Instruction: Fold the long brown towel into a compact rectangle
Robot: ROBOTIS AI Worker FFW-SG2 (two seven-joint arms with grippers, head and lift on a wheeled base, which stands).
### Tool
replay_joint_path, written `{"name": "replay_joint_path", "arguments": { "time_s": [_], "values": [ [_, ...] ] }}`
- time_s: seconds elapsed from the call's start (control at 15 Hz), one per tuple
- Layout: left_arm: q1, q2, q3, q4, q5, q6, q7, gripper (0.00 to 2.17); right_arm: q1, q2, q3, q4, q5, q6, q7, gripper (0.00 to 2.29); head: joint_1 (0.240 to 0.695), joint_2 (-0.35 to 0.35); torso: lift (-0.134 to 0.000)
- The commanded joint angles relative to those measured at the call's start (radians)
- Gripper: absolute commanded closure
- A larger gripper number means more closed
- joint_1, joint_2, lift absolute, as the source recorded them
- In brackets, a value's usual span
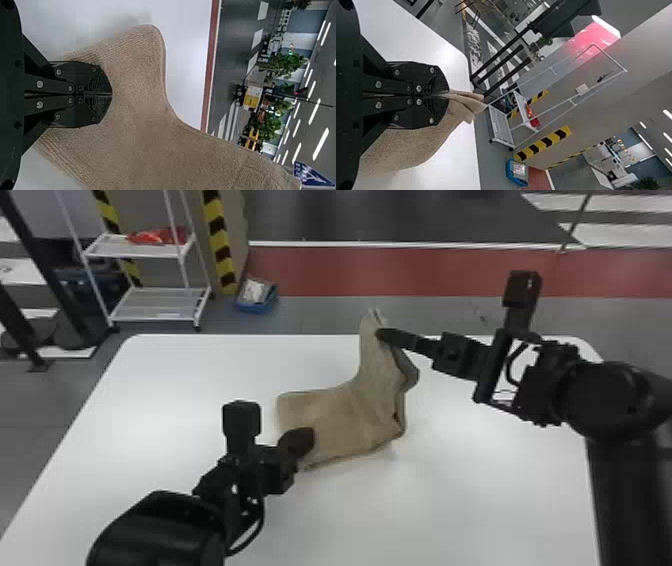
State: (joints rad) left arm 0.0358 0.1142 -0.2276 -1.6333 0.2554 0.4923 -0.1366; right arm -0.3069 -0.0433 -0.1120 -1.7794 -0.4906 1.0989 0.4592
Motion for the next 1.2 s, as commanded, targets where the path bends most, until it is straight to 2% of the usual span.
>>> {"name": "replay_joint_path", "arguments": {
  "time_s": [0.0, 0.33, 0.67, 0.8, 0.93, 1.0, 1.13],
  "values": [
    [-0.001, -0.004, -0.018, 0.004, -0.002, 0.001, 0.002, 1.76, 0.000, 0.006, 0.040, 0.002, 0.009, 0.005, -0.001, 1.30, 0.695, -0.010, -0.121],
    [-0.001, -0.015, -0.093, 0.009, 0.002, 0.001, 0.008, 1.76, 0.005, 0.023, 0.150, 0.069, 0.037, -0.020, -0.025, 1.30, 0.695, 0.006, -0.121],
    [-0.007, -0.018, -0.108, 0.012, -0.002, 0.001, 0.011, 1.76, 0.023, 0.028, 0.181, 0.097, 0.087, -0.023, -0.036, 1.30, 0.695, 0.005, -0.121],
    [-0.010, -0.018, -0.102, 0.021, -0.007, -0.002, 0.011, 1.76, 0.048, 0.022, 0.172, 0.077, 0.086, -0.023, -0.036, 1.30, 0.695, 0.004, -0.121],
    [-0.013, -0.016, -0.093, 0.030, -0.011, -0.002, 0.012, 1.76, 0.077, 0.014, 0.134, -0.011, 0.081, -0.017, -0.050, 1.30, 0.695, -0.001, -0.121],
    [-0.013, -0.013, -0.088, 0.032, -0.011, -0.002, 0.012, 1.76, 0.087, 0.003, 0.086, -0.058, 0.069, 0.002, -0.053, 1.30, 0.695, -0.003, -0.121],
    [-0.019, -0.013, -0.082, 0.039, -0.013, -0.002, 0.012, 1.76, 0.092, -0.040, 0.008, -0.109, 0.015, 0.026, -0.057, 1.30, 0.695, -0.018, -0.121]
  ]
}}
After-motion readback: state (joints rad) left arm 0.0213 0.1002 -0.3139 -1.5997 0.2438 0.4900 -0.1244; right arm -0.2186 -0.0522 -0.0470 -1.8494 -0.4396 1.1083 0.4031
